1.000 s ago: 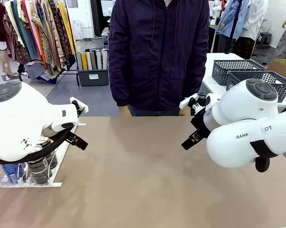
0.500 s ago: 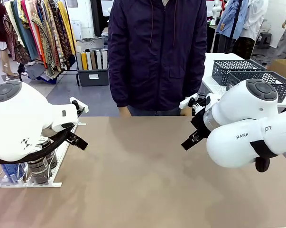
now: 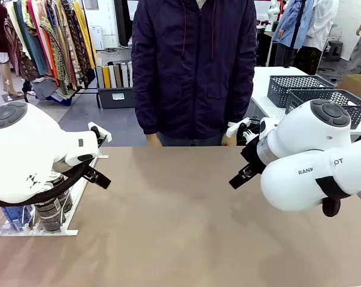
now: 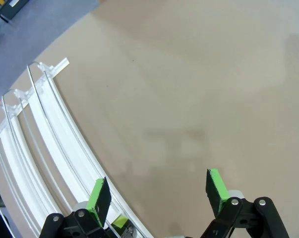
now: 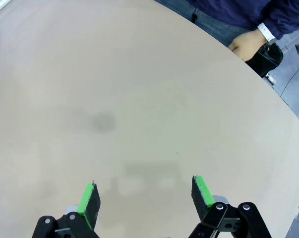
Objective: Retrieve and store the cans from the dispenser.
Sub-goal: Pick up one can from the Automatic Can Dispenser and place it in the middle of the table.
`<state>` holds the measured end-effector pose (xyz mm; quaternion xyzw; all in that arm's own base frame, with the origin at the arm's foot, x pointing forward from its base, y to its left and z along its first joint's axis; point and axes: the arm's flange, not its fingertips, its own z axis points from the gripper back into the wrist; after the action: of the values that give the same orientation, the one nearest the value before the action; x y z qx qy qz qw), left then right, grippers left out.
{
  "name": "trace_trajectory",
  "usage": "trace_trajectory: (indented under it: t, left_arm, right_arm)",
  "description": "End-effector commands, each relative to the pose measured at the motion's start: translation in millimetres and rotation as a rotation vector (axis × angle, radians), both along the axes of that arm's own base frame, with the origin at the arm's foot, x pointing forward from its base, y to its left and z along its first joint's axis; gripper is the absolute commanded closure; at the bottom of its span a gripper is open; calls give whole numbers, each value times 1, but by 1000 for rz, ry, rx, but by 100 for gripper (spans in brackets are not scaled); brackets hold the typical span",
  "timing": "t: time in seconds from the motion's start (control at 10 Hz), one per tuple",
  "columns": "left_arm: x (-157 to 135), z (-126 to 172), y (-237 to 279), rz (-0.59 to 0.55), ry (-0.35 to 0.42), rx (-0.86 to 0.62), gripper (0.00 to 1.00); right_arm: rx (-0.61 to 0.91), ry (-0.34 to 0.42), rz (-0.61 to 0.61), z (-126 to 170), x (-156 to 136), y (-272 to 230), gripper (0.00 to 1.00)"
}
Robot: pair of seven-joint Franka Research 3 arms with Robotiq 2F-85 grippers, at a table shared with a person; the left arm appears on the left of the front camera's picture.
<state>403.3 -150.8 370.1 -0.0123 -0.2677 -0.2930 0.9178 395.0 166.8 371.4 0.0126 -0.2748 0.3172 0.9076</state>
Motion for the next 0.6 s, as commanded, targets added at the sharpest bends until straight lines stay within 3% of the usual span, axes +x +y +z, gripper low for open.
trace_trajectory:
  t: [0.0,0.3,0.5]
  left_arm:
    - [0,0,0,-1,-1,0,0]
    - [0,0,0,0,0,0,0]
    - [-9,21,-1,-101,123,-176,0]
  right_arm:
    - [0,0,0,0,0,0,0]
    - [0,0,0,0,0,0,0]
    - [154,219,11,14,1,-11,0]
